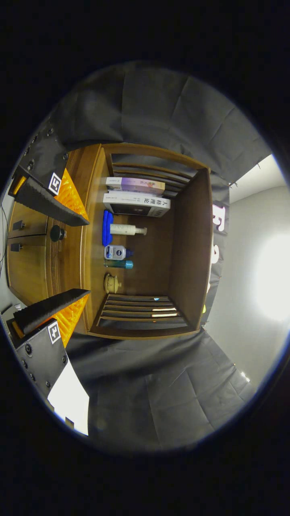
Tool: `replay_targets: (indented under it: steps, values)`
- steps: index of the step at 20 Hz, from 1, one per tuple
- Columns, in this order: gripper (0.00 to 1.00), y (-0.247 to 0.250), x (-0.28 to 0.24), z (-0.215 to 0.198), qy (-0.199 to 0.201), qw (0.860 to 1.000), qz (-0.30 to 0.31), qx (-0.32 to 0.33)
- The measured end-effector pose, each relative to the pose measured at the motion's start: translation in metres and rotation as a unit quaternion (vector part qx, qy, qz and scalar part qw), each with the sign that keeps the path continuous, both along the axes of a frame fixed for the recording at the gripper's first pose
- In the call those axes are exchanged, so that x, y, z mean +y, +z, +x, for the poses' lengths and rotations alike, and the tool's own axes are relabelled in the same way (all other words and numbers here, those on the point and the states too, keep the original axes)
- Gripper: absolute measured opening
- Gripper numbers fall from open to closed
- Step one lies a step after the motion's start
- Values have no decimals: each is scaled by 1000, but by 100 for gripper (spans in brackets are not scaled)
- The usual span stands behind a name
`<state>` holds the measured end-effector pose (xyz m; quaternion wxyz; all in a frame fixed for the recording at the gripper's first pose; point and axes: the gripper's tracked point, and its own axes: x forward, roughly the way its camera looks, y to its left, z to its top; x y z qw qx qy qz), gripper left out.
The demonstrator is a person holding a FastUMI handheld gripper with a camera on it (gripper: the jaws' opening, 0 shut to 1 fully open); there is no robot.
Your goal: Pull open the drawer, take out the items inside it, and place them on the countertop above the cabinet.
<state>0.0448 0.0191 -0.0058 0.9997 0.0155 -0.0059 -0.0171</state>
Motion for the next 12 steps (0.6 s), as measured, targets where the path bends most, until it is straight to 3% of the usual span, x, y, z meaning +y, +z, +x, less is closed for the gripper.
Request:
replay_targets:
  steps: [12]
  values:
    - [97,-102,50,86,49,995,7,86]
